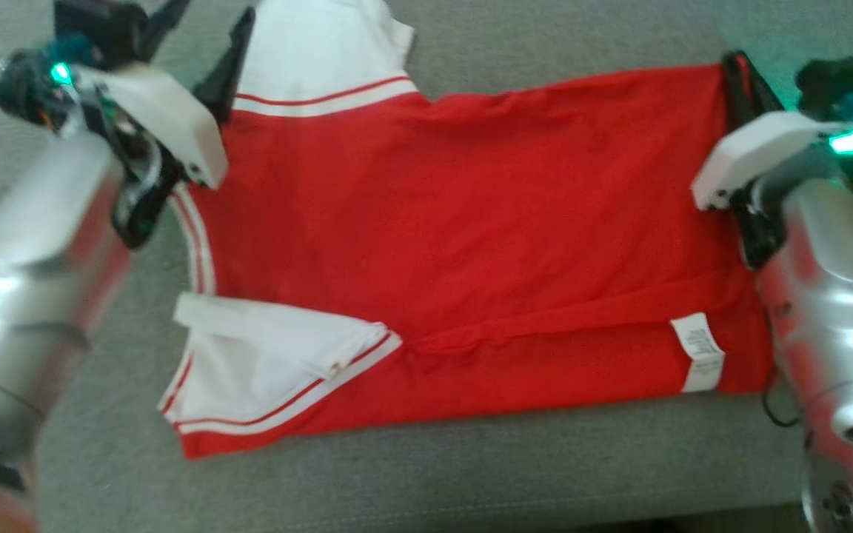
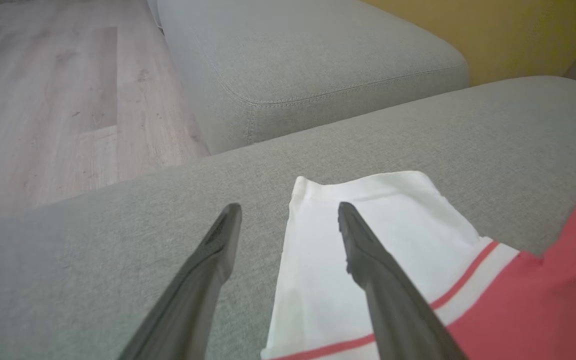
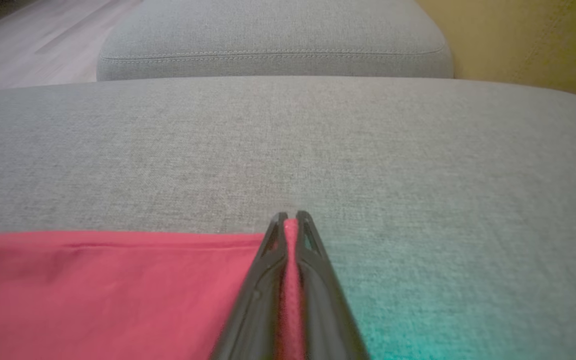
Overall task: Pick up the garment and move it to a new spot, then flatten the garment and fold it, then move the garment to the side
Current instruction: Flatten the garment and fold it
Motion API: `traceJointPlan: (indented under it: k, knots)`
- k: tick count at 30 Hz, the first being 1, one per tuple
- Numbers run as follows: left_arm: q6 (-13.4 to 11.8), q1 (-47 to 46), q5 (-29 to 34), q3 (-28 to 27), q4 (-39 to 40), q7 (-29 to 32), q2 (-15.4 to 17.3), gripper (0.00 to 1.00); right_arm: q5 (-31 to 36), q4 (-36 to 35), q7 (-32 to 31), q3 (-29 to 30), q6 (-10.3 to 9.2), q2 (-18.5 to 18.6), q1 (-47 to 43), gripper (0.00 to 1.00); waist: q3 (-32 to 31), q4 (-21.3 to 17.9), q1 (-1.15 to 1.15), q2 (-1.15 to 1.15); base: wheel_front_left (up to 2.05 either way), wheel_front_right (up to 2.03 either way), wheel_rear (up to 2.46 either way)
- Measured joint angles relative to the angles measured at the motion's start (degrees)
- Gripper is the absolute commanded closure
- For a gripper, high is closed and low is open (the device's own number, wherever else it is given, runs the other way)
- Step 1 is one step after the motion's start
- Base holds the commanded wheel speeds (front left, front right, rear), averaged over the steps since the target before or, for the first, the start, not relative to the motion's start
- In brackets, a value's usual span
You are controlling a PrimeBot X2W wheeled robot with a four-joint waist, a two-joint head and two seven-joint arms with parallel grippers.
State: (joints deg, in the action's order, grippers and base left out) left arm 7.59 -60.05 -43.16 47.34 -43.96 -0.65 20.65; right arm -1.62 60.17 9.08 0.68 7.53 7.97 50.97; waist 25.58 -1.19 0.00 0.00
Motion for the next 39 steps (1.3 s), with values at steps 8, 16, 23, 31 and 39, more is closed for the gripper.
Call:
traceJointPlan:
  k: [8, 16, 23, 31, 39]
  knots:
    - [0.0, -5.0, -7.4, 8.7, 1.8, 4.0, 4.9, 0.0, -3.6, 0.2, 2.7, -5.3, 0.0, -2.8, 3.3, 1.0, 3.5, -5.0, 0.0, 0.0, 0.0, 0.0, 0.0]
    - [0.0, -9.7, -8.9, 13.0, -2.7, 2.4, 7.5, 0.0, -8.5, -1.4, 4.1, -11.0, 0.0, -4.0, 5.6, 1.0, 6.8, -9.2, 0.0, 0.0, 0.0, 0.0, 0.0]
    - [0.0, -12.3, -10.7, 15.7, -4.8, 1.4, 7.6, 1.0, -11.3, -2.3, 4.7, -13.5, 0.0, -4.0, 6.0, 1.0, 8.1, -10.1, -0.01, 0.0, 0.0, 0.0, 0.0]
    - [0.0, -14.0, -8.1, 17.4, -8.3, -9.9, 6.4, 1.0, -11.3, -2.4, 5.1, -11.6, 0.0, -3.4, 6.0, 1.0, 6.5, -8.0, 0.0, 0.0, 0.0, 0.0, 0.0]
    - [-0.1, -18.7, -5.1, 14.2, -10.3, -13.8, 3.3, 1.0, -3.9, -8.5, 5.3, -0.8, 0.0, -1.8, 6.0, 1.0, 3.6, -4.8, 0.0, 0.0, 0.0, 0.0, 0.0]
